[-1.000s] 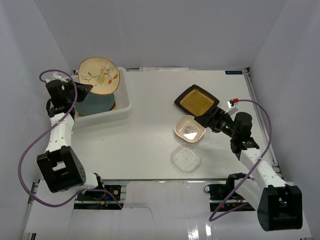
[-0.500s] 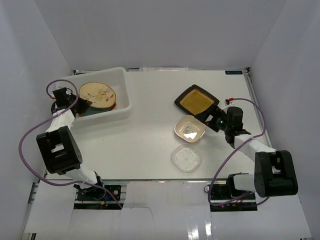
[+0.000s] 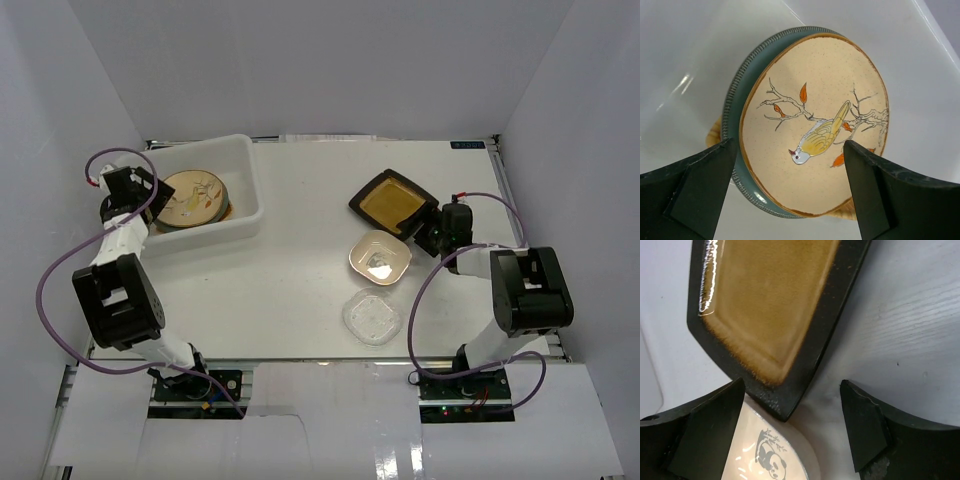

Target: Place the plates into the plastic bin on the countertop

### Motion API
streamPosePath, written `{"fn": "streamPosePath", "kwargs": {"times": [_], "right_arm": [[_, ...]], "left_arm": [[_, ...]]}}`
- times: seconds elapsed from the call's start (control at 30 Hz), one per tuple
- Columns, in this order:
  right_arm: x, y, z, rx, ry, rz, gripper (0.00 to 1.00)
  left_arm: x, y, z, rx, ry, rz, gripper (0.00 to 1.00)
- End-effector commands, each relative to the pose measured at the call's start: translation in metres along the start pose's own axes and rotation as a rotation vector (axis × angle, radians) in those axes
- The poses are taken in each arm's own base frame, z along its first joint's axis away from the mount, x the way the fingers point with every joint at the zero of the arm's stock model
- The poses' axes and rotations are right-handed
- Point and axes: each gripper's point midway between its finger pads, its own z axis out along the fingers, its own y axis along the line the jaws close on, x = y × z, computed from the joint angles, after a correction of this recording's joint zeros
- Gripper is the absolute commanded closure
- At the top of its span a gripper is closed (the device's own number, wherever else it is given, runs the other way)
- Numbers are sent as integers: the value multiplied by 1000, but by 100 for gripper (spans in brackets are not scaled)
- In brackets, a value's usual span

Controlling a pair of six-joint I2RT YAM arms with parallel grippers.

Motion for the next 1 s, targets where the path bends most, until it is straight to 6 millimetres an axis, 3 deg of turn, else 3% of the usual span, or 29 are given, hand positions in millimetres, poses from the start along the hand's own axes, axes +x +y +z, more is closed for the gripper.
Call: {"fn": "streamPosePath", "kwargs": {"times": [0.0,0.07,0.27,0.37,0.4,0.5,0.53,0.57,0.67,0.73,0.77,0.8,0.83,0.87,0.97], "right_arm": [[-21,0,15,10,-75,44,18],[-13,0,22,-26,-33,100,25],[-12,-6,41,-81,-23,248,30],[-8,-6,51,-112,-16,297,43],[-8,-6,52,-121,-19,314,54],[-16,-4,51,-145,-51,328,74],[-24,-1,47,-154,-82,323,85],[-29,-1,44,-156,-99,321,89],[-54,12,26,-208,-179,292,92],[-72,30,8,-278,-225,267,92],[-76,39,1,-310,-236,250,92],[-90,39,-9,-336,-275,236,92],[-98,56,-23,-398,-287,202,92],[-105,60,-31,-418,-301,181,92],[-110,84,-59,-510,-307,115,92]], "left_arm": [[-29,-8,-18,-44,-127,101,2],[-30,-11,-25,-60,-154,156,2],[-25,-33,-45,-78,-231,248,2],[-11,-52,-62,5,-222,235,2],[-8,-61,-69,40,-222,236,2],[12,-111,-106,251,-198,271,2],[25,-131,-119,354,-155,286,2],[38,-154,-139,454,-131,303,2],[75,-194,-174,709,39,317,2],[92,-208,-189,804,131,311,2],[111,-218,-203,883,212,333,2],[121,-222,-205,906,253,343,2],[130,-225,-210,926,286,341,2],[145,-231,-218,961,327,359,2],[181,-241,-232,1022,419,413,2]]}}
